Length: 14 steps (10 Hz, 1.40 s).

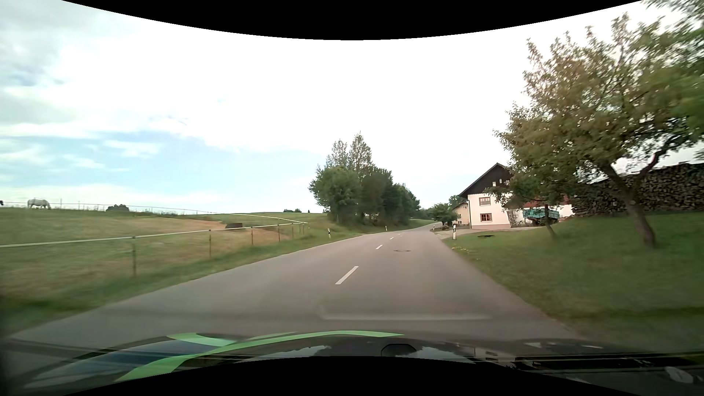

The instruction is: Follow the waypoints while adhering to traffic rules and regulations

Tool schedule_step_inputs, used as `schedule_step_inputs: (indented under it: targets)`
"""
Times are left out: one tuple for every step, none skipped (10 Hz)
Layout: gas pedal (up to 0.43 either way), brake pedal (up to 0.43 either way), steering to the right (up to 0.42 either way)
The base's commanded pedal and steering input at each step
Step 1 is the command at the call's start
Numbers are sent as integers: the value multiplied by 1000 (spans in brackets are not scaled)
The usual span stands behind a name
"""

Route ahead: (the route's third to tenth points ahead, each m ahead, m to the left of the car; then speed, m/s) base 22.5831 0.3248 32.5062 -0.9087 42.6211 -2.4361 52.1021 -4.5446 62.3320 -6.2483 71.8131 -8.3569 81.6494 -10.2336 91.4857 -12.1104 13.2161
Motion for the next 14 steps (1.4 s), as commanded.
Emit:
schedule_step_inputs:
  targets:
    - [421,0,50]
    - [421,0,47]
    - [429,0,43]
    - [429,0,39]
    - [429,0,36]
    - [429,0,34]
    - [441,0,32]
    - [441,0,29]
    - [441,0,25]
    - [449,0,22]
    - [449,0,18]
    - [449,0,16]
    - [449,0,15]
    - [449,0,13]
